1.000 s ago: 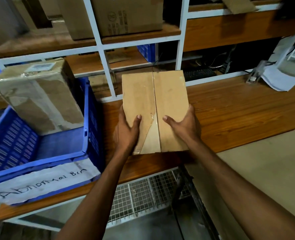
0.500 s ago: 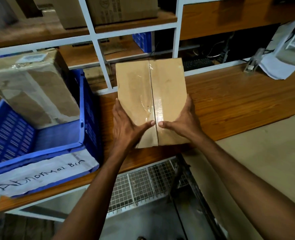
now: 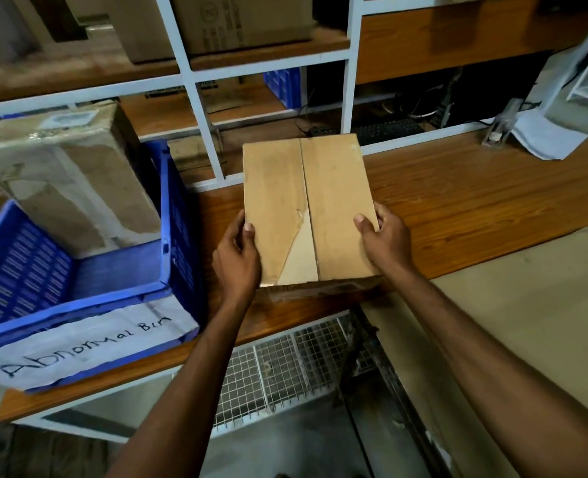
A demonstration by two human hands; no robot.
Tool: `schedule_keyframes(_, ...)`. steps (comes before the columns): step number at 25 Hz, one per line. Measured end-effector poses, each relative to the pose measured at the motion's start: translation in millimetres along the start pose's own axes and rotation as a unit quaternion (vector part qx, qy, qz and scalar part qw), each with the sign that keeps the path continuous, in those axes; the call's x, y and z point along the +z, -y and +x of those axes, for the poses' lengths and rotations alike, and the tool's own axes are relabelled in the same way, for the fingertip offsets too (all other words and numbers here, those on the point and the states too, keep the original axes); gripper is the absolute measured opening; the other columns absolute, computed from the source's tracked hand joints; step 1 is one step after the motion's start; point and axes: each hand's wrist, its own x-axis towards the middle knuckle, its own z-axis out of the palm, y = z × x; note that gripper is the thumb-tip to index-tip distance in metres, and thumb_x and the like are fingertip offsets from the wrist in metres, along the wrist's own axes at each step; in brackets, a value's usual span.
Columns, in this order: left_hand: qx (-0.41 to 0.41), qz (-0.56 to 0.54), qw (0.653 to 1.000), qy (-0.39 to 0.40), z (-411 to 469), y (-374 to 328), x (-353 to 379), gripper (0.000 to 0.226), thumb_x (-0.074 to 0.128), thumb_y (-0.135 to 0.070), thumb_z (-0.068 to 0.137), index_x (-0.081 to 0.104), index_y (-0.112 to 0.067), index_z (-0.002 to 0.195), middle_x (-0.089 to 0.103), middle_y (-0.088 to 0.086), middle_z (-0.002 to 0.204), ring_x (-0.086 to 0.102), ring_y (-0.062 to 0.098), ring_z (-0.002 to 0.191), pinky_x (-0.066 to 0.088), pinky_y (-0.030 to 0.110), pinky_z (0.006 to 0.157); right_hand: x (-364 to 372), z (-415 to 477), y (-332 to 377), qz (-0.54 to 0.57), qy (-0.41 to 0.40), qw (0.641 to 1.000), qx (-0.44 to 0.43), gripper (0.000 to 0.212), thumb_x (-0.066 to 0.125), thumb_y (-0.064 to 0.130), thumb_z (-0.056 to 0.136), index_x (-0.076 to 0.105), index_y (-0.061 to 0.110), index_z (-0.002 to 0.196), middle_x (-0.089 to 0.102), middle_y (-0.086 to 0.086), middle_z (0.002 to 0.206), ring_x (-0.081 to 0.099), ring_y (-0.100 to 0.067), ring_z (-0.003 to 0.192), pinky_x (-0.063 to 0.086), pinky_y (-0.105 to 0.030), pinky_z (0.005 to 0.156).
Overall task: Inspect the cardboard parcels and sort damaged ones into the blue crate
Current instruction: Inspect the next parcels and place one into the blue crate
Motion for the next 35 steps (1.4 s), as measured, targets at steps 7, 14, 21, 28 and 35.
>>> schedule_keyframes(7, -0.035, 0.035, 0.999, 0.010, 14, -9, 5, 0.040, 0.058, -0.033, 0.105, 0.060, -0.024, 0.144, 0.066, -0.001, 0.137, 0.061, 0.009, 0.119, 0.051, 0.029, 0.097, -4, 12, 2, 0.020, -0.005, 0.997, 0.080, 0.043, 0.057, 0.036, 0.104, 0.058, 0.017, 0.143, 0.065, -0.006, 0.137, 0.061, -0.018, 0.119, 0.052, -0.033, 0.095)
schedule_keyframes(14, -0.088, 0.021, 0.988, 0.125, -4, 1, 9, 0.082, 0.074, -0.045, 0.093, 0.030, -0.026, 0.159, 0.049, 0.004, 0.153, 0.057, 0.027, 0.131, 0.056, 0.047, 0.099, 3, -4, -12, -0.023, 0.040, 0.993, 0.110, 0.064, 0.080, 0.044, 0.084, 0.055, 0.023, 0.139, 0.067, 0.001, 0.125, 0.065, -0.023, 0.113, 0.058, -0.046, 0.092)
schedule_keyframes(21, 0.029, 0.195, 0.969, 0.152, -5, -14, 24, 0.122, 0.078, -0.068, 0.076, 0.008, -0.021, 0.164, 0.023, 0.007, 0.169, 0.038, 0.031, 0.148, 0.047, 0.049, 0.109, 14, -7, 8, -0.195, 0.097, 0.971, 0.101, 0.115, 0.084, 0.065, 0.070, 0.022, 0.021, 0.157, 0.048, -0.010, 0.149, 0.048, -0.034, 0.135, 0.046, -0.047, 0.105)
schedule_keyframes(28, -0.019, -0.024, 0.985, 0.171, -26, 4, -5, 0.076, 0.060, -0.038, 0.104, 0.017, -0.025, 0.165, 0.041, -0.010, 0.149, 0.051, 0.016, 0.134, 0.051, 0.037, 0.103, -19, -14, -11, -0.025, 0.078, 0.993, 0.084, 0.085, 0.084, 0.037, 0.083, 0.039, 0.021, 0.154, 0.060, -0.005, 0.141, 0.061, -0.022, 0.121, 0.055, -0.036, 0.092)
schedule_keyframes(35, -0.054, -0.034, 0.991, 0.121, -14, 17, -9, 0.047, 0.041, -0.038, 0.112, 0.045, -0.021, 0.155, 0.063, 0.001, 0.134, 0.065, 0.014, 0.112, 0.057, 0.035, 0.088, -18, -16, -11, -0.044, -0.005, 0.998, 0.051, 0.027, 0.063, 0.030, 0.102, 0.071, 0.013, 0.122, 0.074, -0.005, 0.105, 0.068, -0.020, 0.086, 0.056, -0.031, 0.071)
